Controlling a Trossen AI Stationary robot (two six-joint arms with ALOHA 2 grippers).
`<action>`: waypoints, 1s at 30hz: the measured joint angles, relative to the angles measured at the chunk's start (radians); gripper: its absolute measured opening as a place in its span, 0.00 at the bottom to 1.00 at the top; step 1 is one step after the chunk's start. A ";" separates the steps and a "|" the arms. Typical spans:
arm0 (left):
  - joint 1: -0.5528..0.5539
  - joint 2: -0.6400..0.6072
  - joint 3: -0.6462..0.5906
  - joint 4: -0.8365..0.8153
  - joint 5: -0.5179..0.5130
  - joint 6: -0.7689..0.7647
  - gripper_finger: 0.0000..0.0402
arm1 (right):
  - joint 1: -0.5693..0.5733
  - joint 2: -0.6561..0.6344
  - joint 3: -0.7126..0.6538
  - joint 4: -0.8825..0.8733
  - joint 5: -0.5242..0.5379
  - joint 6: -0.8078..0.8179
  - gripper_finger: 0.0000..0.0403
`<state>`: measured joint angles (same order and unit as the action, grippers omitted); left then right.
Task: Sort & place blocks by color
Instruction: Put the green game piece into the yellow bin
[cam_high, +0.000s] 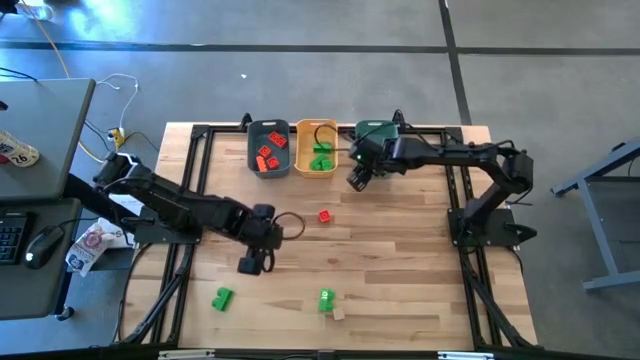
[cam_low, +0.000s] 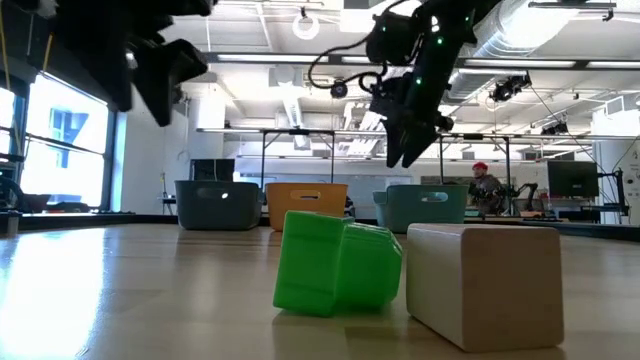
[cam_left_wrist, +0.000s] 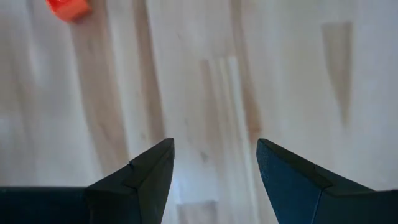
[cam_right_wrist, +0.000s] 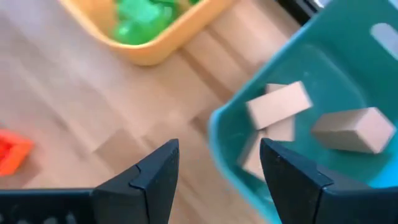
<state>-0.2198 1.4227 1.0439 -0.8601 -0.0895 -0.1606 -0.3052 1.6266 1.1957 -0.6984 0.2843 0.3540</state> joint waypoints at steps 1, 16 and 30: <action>-0.018 0.000 0.000 -0.008 0.000 -0.022 0.53 | 0.016 0.000 0.000 0.001 0.000 0.008 0.52; -0.252 0.000 0.000 -0.140 0.010 -0.722 0.53 | 0.175 0.000 0.000 0.000 0.004 0.061 0.52; -0.465 0.000 0.000 -0.143 0.007 -1.311 0.53 | 0.231 0.000 0.000 0.000 0.004 0.060 0.52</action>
<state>-0.6844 1.4227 1.0439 -1.0027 -0.0823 -1.4717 -0.0747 1.6270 1.1961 -0.6979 0.2882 0.4137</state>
